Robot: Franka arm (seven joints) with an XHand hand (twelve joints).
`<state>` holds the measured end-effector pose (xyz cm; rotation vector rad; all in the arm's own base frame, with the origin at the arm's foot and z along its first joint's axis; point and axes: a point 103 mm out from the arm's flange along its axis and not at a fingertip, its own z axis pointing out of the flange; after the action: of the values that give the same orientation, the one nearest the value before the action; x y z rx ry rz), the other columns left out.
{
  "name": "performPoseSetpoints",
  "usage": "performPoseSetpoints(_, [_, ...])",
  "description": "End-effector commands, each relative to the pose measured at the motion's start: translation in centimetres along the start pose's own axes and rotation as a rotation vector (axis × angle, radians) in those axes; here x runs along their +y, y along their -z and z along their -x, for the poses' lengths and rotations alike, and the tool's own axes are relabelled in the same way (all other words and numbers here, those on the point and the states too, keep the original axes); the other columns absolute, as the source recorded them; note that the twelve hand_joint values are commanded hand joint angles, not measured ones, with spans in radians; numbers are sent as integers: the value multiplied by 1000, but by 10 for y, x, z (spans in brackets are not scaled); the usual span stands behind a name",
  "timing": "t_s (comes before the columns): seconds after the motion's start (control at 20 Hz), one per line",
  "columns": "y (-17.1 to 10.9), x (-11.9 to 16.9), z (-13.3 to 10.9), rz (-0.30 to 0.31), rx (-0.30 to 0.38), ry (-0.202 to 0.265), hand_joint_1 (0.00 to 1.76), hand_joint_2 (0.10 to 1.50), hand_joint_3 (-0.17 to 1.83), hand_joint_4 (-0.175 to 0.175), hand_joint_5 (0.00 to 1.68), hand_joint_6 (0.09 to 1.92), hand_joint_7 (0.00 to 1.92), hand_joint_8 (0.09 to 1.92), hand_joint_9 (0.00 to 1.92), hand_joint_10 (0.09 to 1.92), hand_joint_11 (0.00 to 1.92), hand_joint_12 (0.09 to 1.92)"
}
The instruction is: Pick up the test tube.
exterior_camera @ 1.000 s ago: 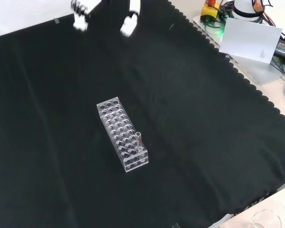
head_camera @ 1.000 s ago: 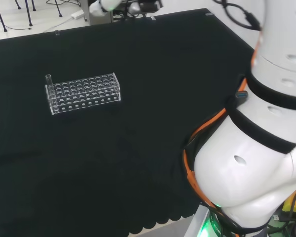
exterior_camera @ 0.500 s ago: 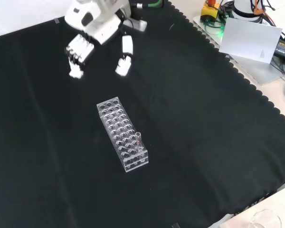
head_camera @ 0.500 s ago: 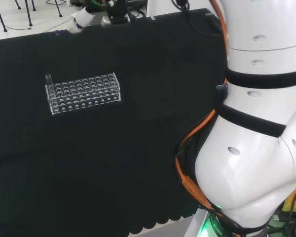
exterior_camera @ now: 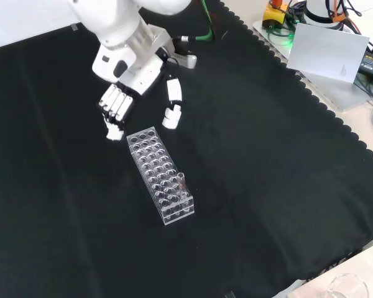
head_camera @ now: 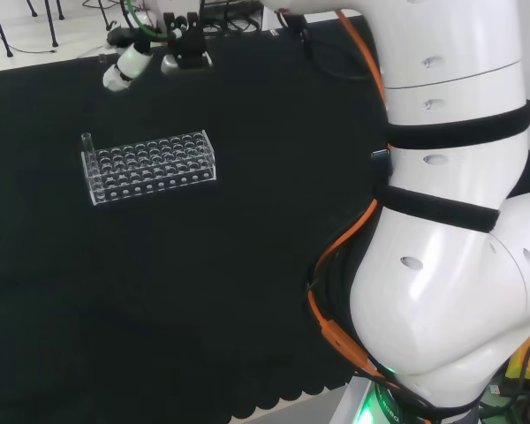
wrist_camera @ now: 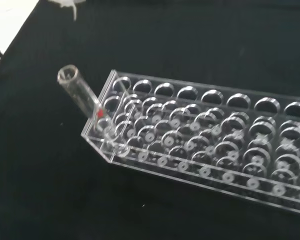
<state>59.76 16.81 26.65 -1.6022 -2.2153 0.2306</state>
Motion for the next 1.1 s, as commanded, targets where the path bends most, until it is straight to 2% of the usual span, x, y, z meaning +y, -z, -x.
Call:
performPoseSetpoints(0.05, [-28,17,-18,-68,15,24,744,760,435,-73,268,87,109,847,81,961,0,1326])
performPoseSetpoints(0.45, [-47,24,-41,-127,24,73,757,758,442,-75,274,87,123,845,88,960,0,1328])
performPoseSetpoints(0.65, [-59,22,-48,-128,44,75,759,757,447,-75,276,87,134,846,93,960,0,1330])
performPoseSetpoints(1.1, [-93,12,-66,-173,76,88,768,753,458,-79,291,87,162,850,108,959,0,1336])
